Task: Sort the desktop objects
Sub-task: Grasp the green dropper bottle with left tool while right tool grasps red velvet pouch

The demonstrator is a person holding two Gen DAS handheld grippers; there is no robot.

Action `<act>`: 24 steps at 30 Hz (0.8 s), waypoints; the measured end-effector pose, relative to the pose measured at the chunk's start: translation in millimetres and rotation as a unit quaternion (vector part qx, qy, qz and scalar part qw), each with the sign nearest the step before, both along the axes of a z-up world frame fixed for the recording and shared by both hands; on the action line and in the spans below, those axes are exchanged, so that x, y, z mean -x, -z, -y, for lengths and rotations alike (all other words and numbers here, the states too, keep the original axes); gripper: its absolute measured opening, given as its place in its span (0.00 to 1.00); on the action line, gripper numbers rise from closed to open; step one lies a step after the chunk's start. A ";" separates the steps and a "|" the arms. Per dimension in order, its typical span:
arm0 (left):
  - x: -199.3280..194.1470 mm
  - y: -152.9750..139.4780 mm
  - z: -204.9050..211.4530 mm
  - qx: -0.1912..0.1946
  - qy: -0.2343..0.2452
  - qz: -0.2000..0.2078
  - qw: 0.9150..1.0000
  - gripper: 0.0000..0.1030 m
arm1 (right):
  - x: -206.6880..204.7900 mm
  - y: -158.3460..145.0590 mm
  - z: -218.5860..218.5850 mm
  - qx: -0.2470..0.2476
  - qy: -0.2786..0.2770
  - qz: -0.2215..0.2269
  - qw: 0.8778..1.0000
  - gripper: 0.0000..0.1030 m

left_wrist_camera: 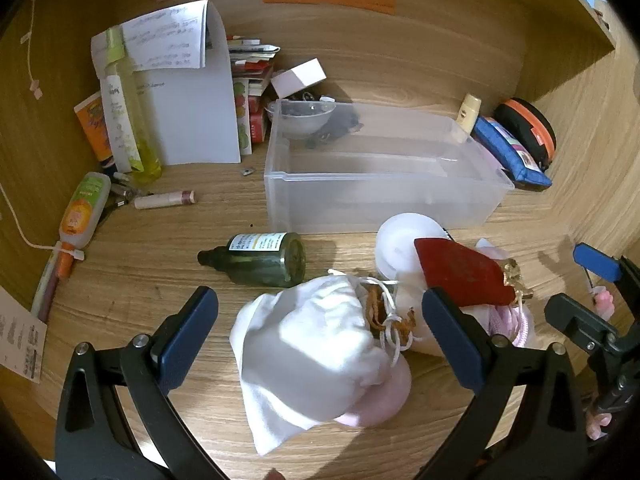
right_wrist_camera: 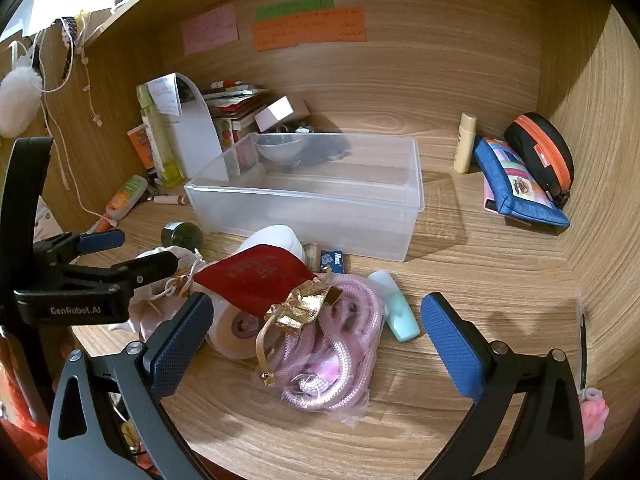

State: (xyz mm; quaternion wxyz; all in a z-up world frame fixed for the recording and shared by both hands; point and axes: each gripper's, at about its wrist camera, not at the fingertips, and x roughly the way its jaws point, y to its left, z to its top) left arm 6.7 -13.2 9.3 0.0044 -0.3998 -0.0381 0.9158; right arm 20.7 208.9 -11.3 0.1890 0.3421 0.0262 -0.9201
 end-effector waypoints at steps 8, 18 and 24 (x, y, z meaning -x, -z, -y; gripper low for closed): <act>-1.0 -1.7 8.4 0.005 0.003 -0.004 1.000 1.00 | -0.3 -1.2 -2.6 0.001 0.000 -0.004 1.000 1.00; 9.6 -4.3 55.6 -0.045 0.013 0.004 0.999 1.00 | 2.8 -5.4 -4.1 -0.052 -0.020 -0.023 0.998 1.00; 25.3 5.7 77.2 -0.044 0.021 0.050 0.998 1.00 | 6.9 1.7 -1.4 -0.079 -0.046 -0.012 0.996 1.00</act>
